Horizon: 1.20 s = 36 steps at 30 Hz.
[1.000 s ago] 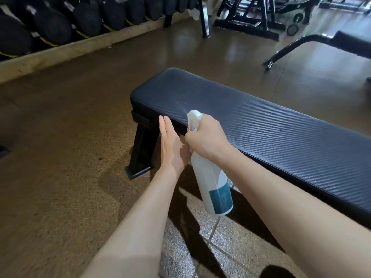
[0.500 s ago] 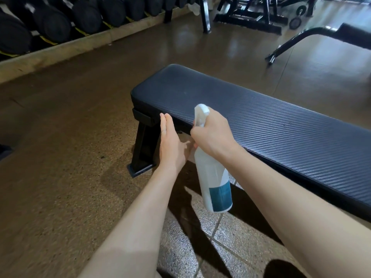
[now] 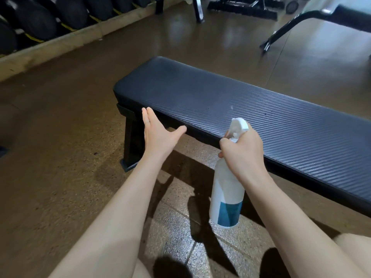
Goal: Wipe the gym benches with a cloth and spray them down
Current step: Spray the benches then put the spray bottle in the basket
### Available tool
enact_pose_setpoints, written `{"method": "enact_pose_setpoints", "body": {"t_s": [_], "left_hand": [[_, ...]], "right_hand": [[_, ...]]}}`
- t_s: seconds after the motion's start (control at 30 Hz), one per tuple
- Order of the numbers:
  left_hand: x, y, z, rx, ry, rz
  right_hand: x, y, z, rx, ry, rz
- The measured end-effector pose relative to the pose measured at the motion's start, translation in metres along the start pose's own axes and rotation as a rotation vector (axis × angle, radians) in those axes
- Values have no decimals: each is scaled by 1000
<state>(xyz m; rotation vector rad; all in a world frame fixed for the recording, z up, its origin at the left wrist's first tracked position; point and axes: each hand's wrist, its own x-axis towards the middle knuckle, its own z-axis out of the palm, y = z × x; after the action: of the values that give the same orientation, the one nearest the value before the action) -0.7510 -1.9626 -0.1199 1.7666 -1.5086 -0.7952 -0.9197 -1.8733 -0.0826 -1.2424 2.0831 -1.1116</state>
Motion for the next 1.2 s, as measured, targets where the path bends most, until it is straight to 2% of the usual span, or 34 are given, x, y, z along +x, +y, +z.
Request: {"method": "enact_pose_setpoints", "body": {"t_s": [0.17, 0.37, 0.67, 0.83, 1.0, 1.2], "left_hand": [[-40, 23, -22, 58, -21, 53], [-105, 78, -91, 88, -189, -91], [-150, 212, -323, 234, -164, -292], [-176, 266, -450, 228, -153, -397], [-186, 284, -571, 184, -87, -466], [-188, 275, -695, 184, 76, -526]], "right_hand": [[-18, -33, -20, -39, -190, -53], [-34, -120, -66, -157, -483, -170], [-65, -328, -130, -245, -863, -440], [-98, -468, -137, -195, -980, -449], [-155, -596, -114, -97, -1073, -490], [-219, -706, -65, 12, -1150, -519]]}}
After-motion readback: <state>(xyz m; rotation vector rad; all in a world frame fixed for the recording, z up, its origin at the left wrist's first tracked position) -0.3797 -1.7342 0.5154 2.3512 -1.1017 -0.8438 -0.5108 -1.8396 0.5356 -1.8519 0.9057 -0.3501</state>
